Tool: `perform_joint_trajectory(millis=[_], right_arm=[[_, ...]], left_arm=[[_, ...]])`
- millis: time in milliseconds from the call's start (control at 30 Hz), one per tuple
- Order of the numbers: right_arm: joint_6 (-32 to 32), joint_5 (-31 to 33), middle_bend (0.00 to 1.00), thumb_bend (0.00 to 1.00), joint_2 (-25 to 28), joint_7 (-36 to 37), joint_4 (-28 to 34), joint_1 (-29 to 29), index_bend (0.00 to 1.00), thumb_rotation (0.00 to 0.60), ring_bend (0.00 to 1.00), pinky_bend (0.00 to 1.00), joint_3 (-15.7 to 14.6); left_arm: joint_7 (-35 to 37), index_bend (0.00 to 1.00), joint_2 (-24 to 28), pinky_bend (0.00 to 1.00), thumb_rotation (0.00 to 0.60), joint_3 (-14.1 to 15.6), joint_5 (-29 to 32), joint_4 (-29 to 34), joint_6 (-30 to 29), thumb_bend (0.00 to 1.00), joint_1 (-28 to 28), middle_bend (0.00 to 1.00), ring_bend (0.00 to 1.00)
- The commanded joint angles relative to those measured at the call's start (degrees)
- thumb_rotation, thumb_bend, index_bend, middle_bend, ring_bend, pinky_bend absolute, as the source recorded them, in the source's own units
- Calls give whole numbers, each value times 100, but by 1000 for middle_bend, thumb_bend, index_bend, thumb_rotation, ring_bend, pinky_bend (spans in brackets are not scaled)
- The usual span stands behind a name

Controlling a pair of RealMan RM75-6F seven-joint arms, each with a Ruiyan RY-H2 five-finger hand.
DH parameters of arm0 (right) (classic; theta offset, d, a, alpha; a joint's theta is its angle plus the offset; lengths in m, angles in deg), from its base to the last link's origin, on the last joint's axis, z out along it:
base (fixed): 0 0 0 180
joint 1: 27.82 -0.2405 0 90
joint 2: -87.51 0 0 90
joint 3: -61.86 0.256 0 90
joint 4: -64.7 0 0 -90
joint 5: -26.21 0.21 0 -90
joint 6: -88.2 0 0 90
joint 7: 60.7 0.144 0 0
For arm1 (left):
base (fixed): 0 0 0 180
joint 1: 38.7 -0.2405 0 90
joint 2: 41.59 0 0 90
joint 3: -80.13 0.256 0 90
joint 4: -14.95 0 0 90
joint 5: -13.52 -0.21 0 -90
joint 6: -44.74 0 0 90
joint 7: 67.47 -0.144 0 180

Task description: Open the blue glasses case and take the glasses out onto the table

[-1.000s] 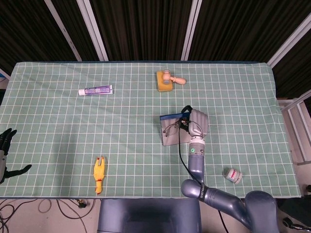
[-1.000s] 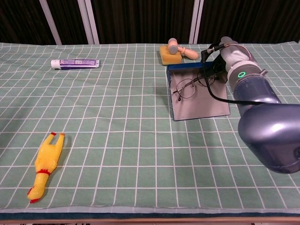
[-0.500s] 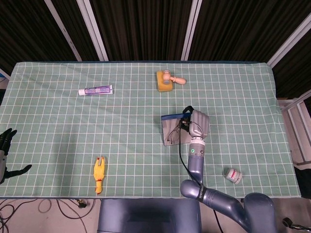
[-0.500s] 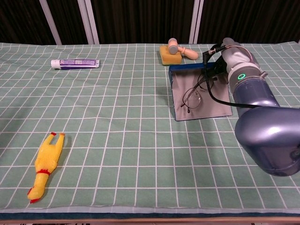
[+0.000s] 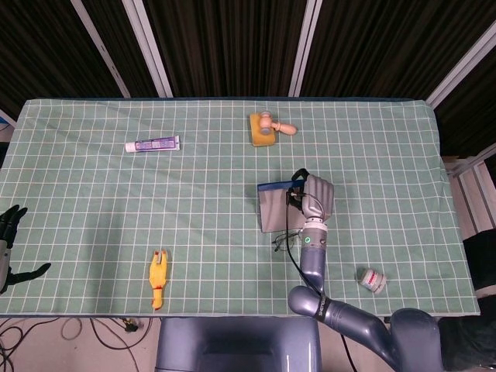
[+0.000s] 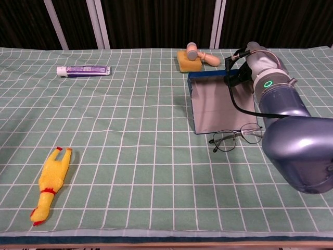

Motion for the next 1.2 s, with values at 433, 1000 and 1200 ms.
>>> perform_joint_trajectory(millis=[433, 1000, 1200], right_arm=[[-611, 156, 926, 449, -42, -227, -906, -631, 576, 600, 1000, 914, 433], [-743, 558, 898, 241, 273, -1050, -636, -742, 0, 600, 990, 914, 491], [-410, 321, 796, 239, 926, -1186, 710, -137, 0, 600, 898, 832, 83]], left_arm=[[3, 0, -5, 0, 600, -15, 39, -4, 26, 0, 12, 0, 0], [-34, 0, -18, 0, 600, 19, -37, 14, -1, 0, 5, 0, 0], [-57, 0, -20, 0, 600, 34, -82, -4, -39, 0, -7, 0, 0]])
